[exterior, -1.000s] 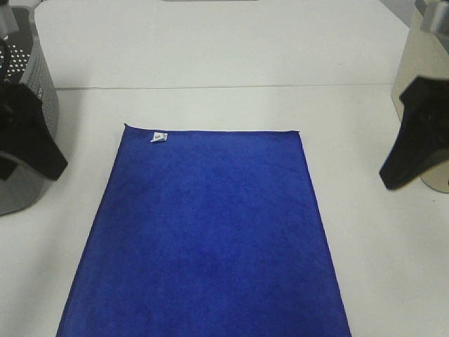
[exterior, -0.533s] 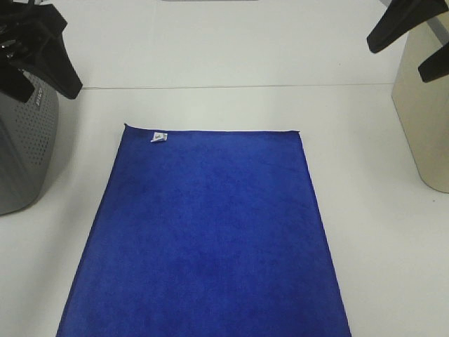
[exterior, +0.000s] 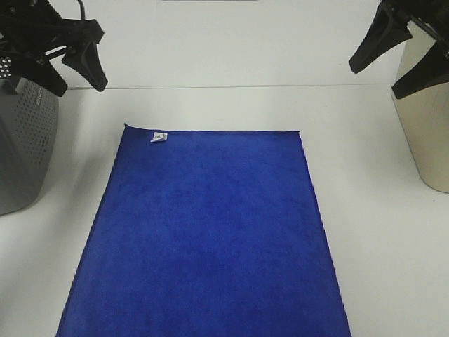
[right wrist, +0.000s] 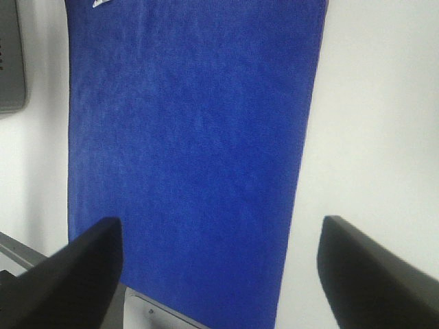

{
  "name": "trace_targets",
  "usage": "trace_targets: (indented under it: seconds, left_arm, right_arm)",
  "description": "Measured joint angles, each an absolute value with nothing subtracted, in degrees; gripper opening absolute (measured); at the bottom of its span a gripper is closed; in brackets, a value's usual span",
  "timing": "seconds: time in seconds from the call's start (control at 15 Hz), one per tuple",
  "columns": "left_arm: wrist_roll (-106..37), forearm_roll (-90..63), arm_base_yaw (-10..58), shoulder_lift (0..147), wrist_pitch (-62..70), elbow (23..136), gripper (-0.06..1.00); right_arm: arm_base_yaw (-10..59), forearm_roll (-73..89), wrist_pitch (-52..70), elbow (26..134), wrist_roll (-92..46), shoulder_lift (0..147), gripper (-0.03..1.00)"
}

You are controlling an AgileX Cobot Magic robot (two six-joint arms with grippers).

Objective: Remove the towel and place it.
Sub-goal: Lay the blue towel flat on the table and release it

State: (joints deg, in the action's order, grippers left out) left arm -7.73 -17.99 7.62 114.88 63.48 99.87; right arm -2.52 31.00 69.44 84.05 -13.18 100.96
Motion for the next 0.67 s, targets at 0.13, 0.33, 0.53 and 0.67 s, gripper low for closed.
trace_targets:
  seconds: [0.13, 0.33, 0.53, 0.67]
  left_arm:
    - [-7.73, -18.39, 7.91, 120.44, 66.86, 108.8, 0.64]
    - [-6.7, -23.09, 8.08, 130.52, 69.1, 120.84, 0.64]
    - [-6.7, -24.41, 8.08, 135.5, 69.56, 121.3, 0.64]
    - [-6.7, -24.52, 8.08, 137.4, 69.67, 121.3, 0.64]
  right_arm:
    - [-2.52, 31.05, 69.44, 84.05, -13.18, 101.93, 0.76]
    - [-2.52, 31.17, 69.44, 84.05, -13.41, 105.94, 0.76]
    - [-2.52, 31.23, 67.38, 84.05, -15.01, 109.03, 0.76]
    - [-2.52, 32.6, 66.0, 84.05, -17.42, 111.38, 0.76]
